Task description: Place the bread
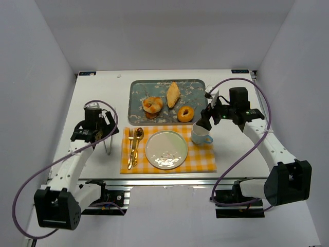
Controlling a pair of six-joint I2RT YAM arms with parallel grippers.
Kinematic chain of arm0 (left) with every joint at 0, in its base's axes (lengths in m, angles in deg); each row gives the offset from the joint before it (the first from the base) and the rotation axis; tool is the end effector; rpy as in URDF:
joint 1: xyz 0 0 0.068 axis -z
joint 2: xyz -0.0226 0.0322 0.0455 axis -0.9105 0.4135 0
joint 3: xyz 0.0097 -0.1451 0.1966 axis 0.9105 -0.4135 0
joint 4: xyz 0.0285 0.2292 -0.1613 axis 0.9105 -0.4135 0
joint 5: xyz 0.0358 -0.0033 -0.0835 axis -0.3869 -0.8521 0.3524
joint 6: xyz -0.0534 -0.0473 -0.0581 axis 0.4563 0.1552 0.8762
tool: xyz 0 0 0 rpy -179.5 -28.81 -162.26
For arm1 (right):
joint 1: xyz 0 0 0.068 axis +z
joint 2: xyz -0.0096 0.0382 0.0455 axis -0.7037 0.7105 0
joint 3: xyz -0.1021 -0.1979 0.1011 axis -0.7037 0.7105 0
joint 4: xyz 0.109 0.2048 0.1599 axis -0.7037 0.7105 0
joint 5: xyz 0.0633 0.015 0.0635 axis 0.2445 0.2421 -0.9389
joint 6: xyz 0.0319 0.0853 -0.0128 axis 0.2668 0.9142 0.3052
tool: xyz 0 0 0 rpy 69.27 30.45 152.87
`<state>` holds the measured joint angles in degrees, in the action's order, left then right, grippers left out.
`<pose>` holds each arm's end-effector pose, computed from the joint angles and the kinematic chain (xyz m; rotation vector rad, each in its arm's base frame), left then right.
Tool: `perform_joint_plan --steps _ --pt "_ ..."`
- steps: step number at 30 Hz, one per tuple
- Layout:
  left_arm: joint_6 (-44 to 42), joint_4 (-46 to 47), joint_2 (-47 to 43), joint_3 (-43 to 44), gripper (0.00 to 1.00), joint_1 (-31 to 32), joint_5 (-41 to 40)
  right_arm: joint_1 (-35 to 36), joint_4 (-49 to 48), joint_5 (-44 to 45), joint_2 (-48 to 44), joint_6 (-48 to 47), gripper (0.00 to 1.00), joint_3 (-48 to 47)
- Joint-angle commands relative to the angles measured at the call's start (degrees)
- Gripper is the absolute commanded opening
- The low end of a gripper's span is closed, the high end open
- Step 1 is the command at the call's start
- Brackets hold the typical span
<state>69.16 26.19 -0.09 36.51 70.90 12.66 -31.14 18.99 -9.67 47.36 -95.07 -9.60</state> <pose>0.2692 -0.0137 0.1963 -0.4772 2.3491 -0.0836 0.3151 0.1276 0.2452 -1.0646 1.8295 0.5683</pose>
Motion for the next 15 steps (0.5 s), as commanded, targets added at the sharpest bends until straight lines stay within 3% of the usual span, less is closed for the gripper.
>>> perform_joint_plan --steps 1,10,15 --pt "-4.1 1.5 3.8 1.1 0.98 0.2 -6.3 0.1 -3.5 0.6 1.0 3.6 0.89 -0.3" --pt "-14.4 18.0 12.9 -3.2 0.98 0.9 -6.3 0.0 -4.0 1.0 3.0 4.2 0.89 -2.6" --pt "-15.9 20.8 20.0 -3.7 0.97 0.9 -5.4 0.0 -4.3 1.6 3.1 4.1 0.89 -2.5"
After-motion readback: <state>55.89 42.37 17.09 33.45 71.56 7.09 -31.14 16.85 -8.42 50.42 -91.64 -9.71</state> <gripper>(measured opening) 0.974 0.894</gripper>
